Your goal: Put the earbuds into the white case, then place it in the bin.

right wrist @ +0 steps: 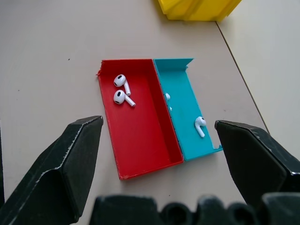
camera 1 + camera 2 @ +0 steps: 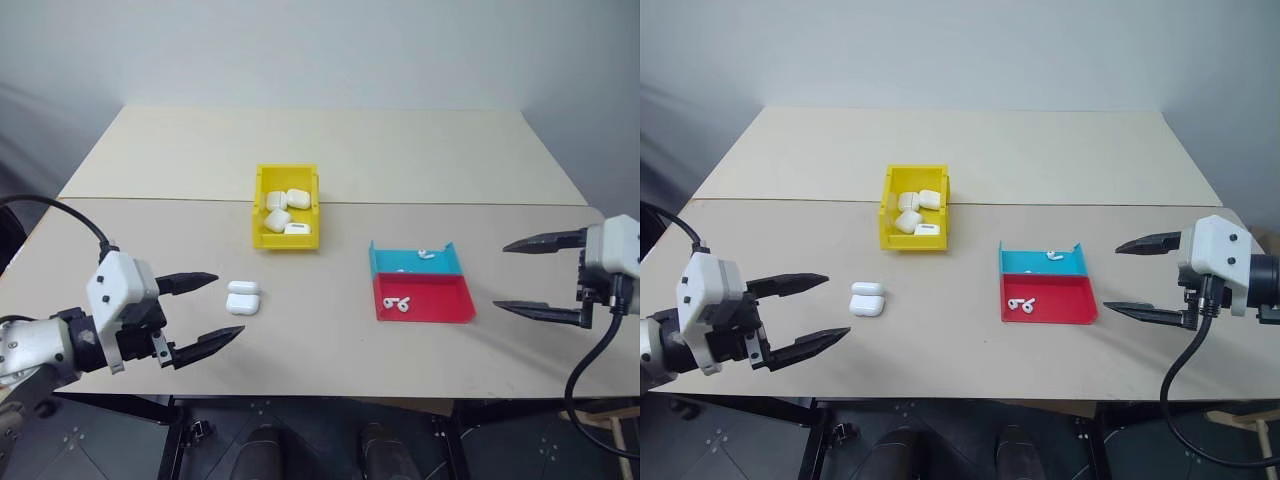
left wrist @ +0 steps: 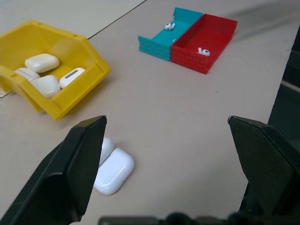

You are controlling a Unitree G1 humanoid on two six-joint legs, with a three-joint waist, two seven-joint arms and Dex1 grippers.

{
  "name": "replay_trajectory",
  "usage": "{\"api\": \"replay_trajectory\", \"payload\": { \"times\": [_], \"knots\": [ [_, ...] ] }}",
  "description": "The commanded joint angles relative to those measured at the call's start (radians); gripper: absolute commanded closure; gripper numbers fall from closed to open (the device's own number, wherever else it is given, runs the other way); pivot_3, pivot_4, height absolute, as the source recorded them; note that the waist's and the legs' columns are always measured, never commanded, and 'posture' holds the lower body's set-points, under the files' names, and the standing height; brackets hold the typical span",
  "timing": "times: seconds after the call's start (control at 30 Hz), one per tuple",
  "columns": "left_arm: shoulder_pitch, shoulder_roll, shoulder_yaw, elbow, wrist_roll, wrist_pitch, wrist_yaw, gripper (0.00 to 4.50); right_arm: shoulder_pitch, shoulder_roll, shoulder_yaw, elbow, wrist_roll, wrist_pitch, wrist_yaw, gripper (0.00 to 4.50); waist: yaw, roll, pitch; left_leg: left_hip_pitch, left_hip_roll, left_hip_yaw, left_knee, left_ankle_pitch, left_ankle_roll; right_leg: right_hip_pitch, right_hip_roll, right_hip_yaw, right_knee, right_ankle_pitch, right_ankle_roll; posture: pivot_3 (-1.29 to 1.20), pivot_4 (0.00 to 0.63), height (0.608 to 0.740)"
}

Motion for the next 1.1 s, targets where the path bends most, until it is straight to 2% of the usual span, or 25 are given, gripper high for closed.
{"api": "replay_trajectory", "payload": {
  "times": [0.03,0.1,0.23,0.3,0.4,0.47,0.53,0.63,0.67,0.77,0.87,1.1],
  "knots": [
    [0.003,-0.006,0.022,-0.061,0.006,0.019,0.065,0.0,-0.041,-0.016,0.01,0.018,0.0,-0.034,0.014,0.05,0.0,0.0,0.0,0.0,0.0,0.0,0.0,0.0,0.0,0.0,0.0,0.0,0.0,0.0,0.0,0.0,0.15,0.74],
    [0.003,-0.009,0.017,-0.09,0.006,0.061,0.135,0.0,-0.064,-0.018,0.027,0.035,-0.005,-0.038,0.014,0.05,-0.001,0.0,0.0,0.0,0.0,0.0,0.0,0.0,0.0,0.0,0.0,0.0,0.0,0.0,0.0,0.0,0.15,0.74],
    [-0.027,0.031,-0.019,-0.208,0.044,0.271,0.387,0.0,-0.068,-0.032,0.017,0.024,0.007,-0.021,0.028,0.05,0.0,0.0,0.0,0.0,0.0,0.0,0.0,0.0,0.0,0.0,0.0,0.0,0.0,0.0,0.0,0.0,0.15,0.74],
    [-0.096,0.09,-0.016,-0.208,-0.079,0.455,0.475,0.0,-0.05,-0.038,-0.001,0.013,0.011,-0.011,0.034,0.05,0.003,0.0,0.0,0.0,0.0,-0.001,0.0,0.0,0.0,0.0,0.0,0.0,0.0,0.0,0.0,0.0,0.15,0.74],
    [-0.272,0.087,-0.034,-0.115,-0.28,0.697,0.669,0.0,-0.012,-0.037,-0.023,-0.009,0.01,0.004,0.027,0.05,0.008,0.0,0.0,0.001,-0.001,-0.001,0.0,0.0,0.0,0.002,-0.001,-0.001,0.001,0.0,0.0,0.0,0.15,0.74],
    [-0.372,0.091,-0.054,-0.031,-0.445,0.786,0.796,0.0,0.019,-0.029,-0.038,-0.027,0.011,0.005,0.022,0.05,0.004,-0.001,0.0,0.002,0.0,-0.002,0.0,0.0,0.0,0.003,0.0,-0.001,0.001,0.0,0.0,0.0,0.15,0.74],
    [-0.396,0.176,-0.12,0.041,-0.665,0.741,0.969,0.0,0.051,-0.019,-0.048,-0.054,0.01,0.01,0.009,0.05,0.0,-0.001,0.0,0.003,0.0,-0.002,0.0,0.0,0.0,0.004,0.0,-0.001,0.001,0.0,0.0,0.0,0.15,0.74],
    [-0.402,0.281,-0.337,0.118,-1.036,0.475,1.392,0.0,0.086,-0.004,-0.06,-0.086,0.009,0.02,-0.016,0.05,-0.006,-0.001,0.0,0.003,0.0,-0.002,0.0,0.0,0.0,0.003,-0.001,0.001,0.001,0.0,0.0,0.0,0.15,0.74],
    [-0.401,0.274,-0.41,0.109,-1.103,0.382,1.5,0.0,0.097,0.0,-0.065,-0.093,0.008,0.025,-0.024,0.05,-0.004,-0.001,0.0,0.003,0.0,-0.002,0.0,0.0,0.0,0.003,-0.002,0.001,0.001,0.0,0.0,0.0,0.15,0.74],
    [-0.407,0.248,-0.549,0.061,-1.147,0.205,1.69,0.0,0.122,0.007,-0.077,-0.112,0.008,0.035,-0.04,0.05,-0.001,-0.001,0.0,0.005,-0.002,-0.001,-0.001,-0.001,0.0,0.005,-0.004,0.001,0.001,0.0,0.0,0.0,0.15,0.74],
    [-0.435,0.224,-0.662,0.066,-1.147,0.134,1.827,0.0,0.129,0.007,-0.07,-0.117,0.004,0.039,-0.054,0.05,0.002,-0.001,0.0,0.008,-0.002,-0.001,-0.001,-0.001,0.0,0.008,-0.004,0.001,0.0,0.0,0.0,0.0,0.15,0.74],
    [-0.613,0.042,-0.765,0.201,-1.147,0.132,1.973,0.0,0.127,0.005,-0.046,-0.122,0.0,0.046,-0.073,0.05,0.021,-0.001,0.0,0.009,-0.003,0.0,-0.001,0.0,0.0,0.01,-0.002,0.0,-0.001,0.0,0.0,0.0,0.15,0.74]
  ]
}}
